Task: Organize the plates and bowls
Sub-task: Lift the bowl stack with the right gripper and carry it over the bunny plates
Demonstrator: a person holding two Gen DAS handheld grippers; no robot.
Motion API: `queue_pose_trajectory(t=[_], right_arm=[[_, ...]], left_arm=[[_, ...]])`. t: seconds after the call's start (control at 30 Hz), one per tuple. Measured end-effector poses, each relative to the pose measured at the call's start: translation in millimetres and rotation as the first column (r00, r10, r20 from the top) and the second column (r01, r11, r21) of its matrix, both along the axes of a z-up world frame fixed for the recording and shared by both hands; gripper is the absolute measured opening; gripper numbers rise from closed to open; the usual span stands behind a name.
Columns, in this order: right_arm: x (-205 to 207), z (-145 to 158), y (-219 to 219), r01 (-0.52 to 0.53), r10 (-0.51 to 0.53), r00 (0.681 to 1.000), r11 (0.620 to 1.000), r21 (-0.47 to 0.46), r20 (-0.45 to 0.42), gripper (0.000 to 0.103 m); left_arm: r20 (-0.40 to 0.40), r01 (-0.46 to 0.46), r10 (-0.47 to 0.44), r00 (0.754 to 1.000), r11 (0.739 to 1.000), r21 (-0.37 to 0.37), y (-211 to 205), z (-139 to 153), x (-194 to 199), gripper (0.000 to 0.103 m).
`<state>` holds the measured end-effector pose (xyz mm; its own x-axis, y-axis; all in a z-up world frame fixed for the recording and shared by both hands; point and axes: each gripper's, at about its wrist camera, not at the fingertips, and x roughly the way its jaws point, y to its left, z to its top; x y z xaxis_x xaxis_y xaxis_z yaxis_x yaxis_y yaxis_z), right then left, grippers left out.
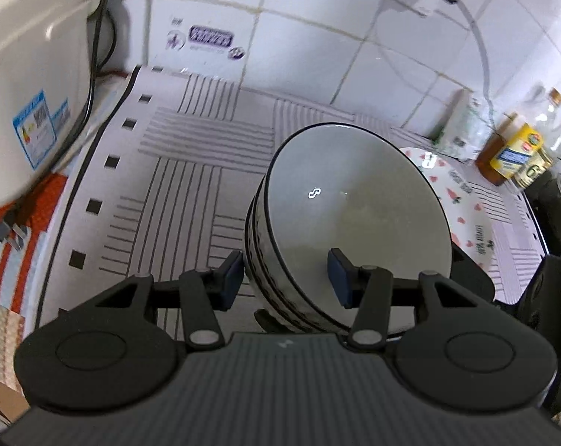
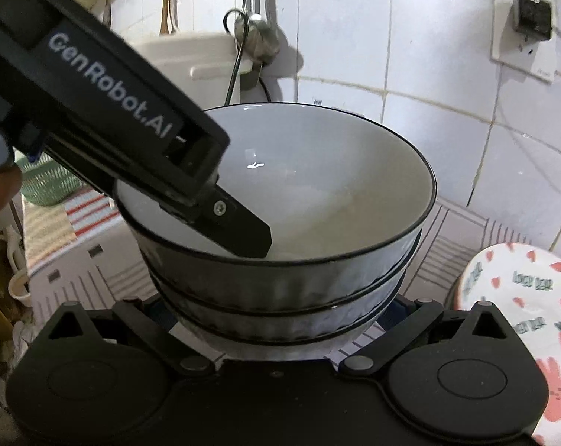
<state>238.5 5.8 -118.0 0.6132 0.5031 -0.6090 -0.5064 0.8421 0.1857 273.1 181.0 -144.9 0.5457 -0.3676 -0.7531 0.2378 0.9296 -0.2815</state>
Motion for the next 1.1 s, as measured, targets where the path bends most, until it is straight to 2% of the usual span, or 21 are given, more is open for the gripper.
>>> queue_pose_trajectory(t=[0.23,0.57,0.8,1.1], right_arm=[[-23.9,30.3,-24.2,0.064,-0.065,0.998,0.997,0.034,0.016,0.102],[-53.4,64.3,-62.3,0.129,-0.130,0.988,0.991,0.021,0.077,0.102],[-68.1,72.6,-85.6,0.178,-0.178,0.979,0.984,0.009,0.097,0.102],[-77.8,67.8,-118.3,0.237,-0.235,0.965,0.972,0.002,0.115,0.102]], left_arm=[[0.054,0.081,-0.084,0.995,0.995,0.053,-23.8,33.3,-24.6,0.048],[0.081,0.169,-0.173,0.982,0.984,0.048,-58.4,64.8,-54.6,0.048],[0.084,0.213,-0.216,0.973,0.976,0.043,-86.9,73.9,-60.3,0.048],[0.071,0.263,-0.267,0.961,0.963,0.062,-127.2,64.3,-43.9,0.048]])
